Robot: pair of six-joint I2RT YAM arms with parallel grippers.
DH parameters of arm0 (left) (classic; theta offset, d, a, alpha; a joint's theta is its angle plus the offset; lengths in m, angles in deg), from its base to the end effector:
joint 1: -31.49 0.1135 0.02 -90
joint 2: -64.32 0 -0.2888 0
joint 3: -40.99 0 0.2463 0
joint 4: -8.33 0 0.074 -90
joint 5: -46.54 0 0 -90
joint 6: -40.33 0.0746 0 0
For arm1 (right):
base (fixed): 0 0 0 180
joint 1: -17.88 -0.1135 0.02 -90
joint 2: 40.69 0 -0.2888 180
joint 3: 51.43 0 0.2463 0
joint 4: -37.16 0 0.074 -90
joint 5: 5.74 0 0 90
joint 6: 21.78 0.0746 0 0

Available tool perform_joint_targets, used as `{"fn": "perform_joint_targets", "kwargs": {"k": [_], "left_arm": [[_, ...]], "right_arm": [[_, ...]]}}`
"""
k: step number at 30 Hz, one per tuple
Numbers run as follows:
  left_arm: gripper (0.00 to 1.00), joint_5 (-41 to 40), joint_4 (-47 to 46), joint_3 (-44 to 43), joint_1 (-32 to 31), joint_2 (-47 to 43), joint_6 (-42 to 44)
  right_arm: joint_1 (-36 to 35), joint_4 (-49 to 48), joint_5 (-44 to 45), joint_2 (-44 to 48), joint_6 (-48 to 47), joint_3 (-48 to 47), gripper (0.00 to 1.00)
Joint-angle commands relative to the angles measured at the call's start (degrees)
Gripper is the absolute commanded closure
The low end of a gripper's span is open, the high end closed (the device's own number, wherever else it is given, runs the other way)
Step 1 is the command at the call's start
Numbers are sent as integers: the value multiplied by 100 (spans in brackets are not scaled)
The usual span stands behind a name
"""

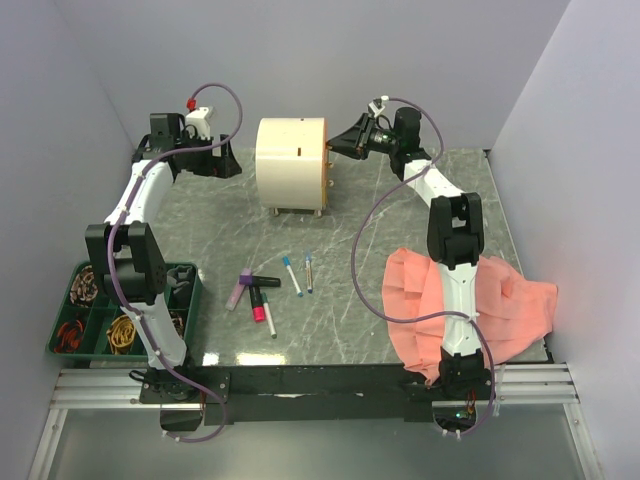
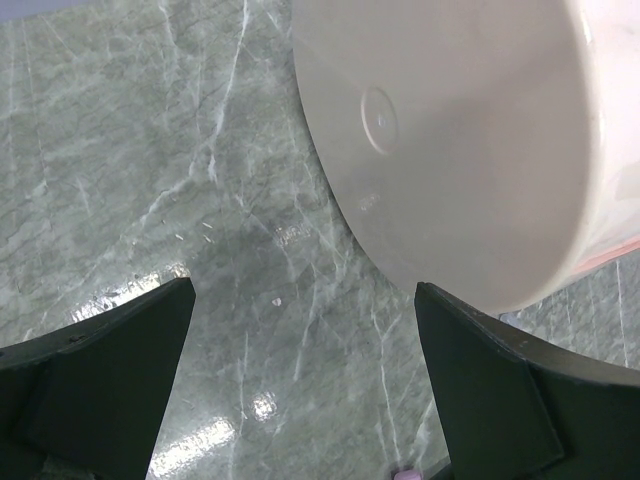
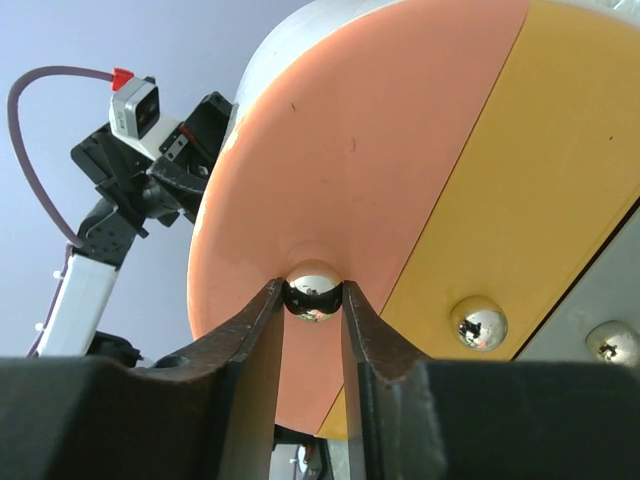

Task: Sort the stationery into containers
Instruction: Open the drawer in the storage box.

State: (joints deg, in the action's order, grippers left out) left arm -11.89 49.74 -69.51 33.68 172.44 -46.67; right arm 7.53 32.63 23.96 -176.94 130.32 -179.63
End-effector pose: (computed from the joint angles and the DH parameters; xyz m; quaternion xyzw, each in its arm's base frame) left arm 0.4639 -0.0213 0.3116 0.1232 0.8678 -0.2266 0.4247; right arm 0.5621 0.1685 0.2719 -0.0347 0.7169 0.6452 0.2616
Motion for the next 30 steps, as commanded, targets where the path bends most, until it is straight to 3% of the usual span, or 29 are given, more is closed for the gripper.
{"fn": "perform_joint_targets", "kwargs": {"k": [1, 30], "left_arm": [[1, -2, -50, -248, -26, -36, 95], [1, 24, -200, -98, -26, -150, 51]], "right_arm": [[-46, -202, -44, -51, -32, -226, 74], [894, 96, -369, 837, -462, 802, 80]]}}
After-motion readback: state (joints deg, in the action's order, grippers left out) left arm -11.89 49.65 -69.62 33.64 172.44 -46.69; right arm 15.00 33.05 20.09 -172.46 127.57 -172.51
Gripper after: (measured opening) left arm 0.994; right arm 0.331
